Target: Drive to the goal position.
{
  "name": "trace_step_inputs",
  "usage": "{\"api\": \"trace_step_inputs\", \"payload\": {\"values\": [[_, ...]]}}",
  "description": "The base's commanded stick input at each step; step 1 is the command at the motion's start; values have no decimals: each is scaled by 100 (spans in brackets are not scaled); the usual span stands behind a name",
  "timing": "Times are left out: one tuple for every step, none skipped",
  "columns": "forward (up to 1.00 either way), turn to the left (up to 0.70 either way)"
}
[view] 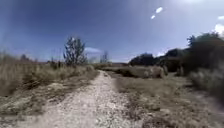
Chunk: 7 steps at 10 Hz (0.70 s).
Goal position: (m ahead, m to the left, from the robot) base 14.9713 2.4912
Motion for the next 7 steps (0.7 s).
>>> {"api": "trace_step_inputs", "payload": {"values": [[70, 0], [70, 0], [70, 0], [70, 0], [70, 6], [70, 19], [70, 32]]}}
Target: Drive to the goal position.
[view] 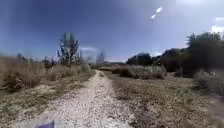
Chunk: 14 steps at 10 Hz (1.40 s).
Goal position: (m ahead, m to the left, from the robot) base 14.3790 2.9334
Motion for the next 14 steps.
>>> {"api": "trace_step_inputs", "payload": {"values": [[70, 0], [70, 0], [70, 0], [70, 0], [70, 0], [70, 0], [70, 0], [70, 0], [70, 0], [70, 0], [70, 0], [70, 0], [70, 0], [70, 0]]}}
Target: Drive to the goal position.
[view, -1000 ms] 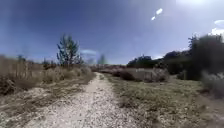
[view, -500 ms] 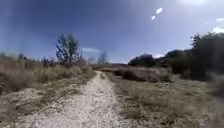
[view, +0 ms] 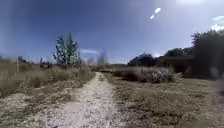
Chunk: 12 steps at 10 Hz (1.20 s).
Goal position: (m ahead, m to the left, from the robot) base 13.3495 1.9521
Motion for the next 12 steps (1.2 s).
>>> {"api": "trace_step_inputs", "payload": {"values": [[70, 0], [70, 1], [70, 11], [70, 20], [70, 29], [70, 35], [70, 3], [70, 0], [70, 0], [70, 0], [70, 0], [70, 0]]}}
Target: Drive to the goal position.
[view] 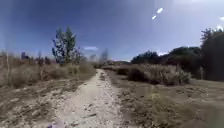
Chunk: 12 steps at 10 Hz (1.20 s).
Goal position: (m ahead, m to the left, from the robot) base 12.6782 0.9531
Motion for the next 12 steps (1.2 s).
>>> {"api": "trace_step_inputs", "payload": {"values": [[70, 0], [70, 0], [70, 0], [70, 0], [70, 0], [70, 0], [70, 0], [70, 0], [70, 0], [70, 0], [70, 0], [70, 0]]}}
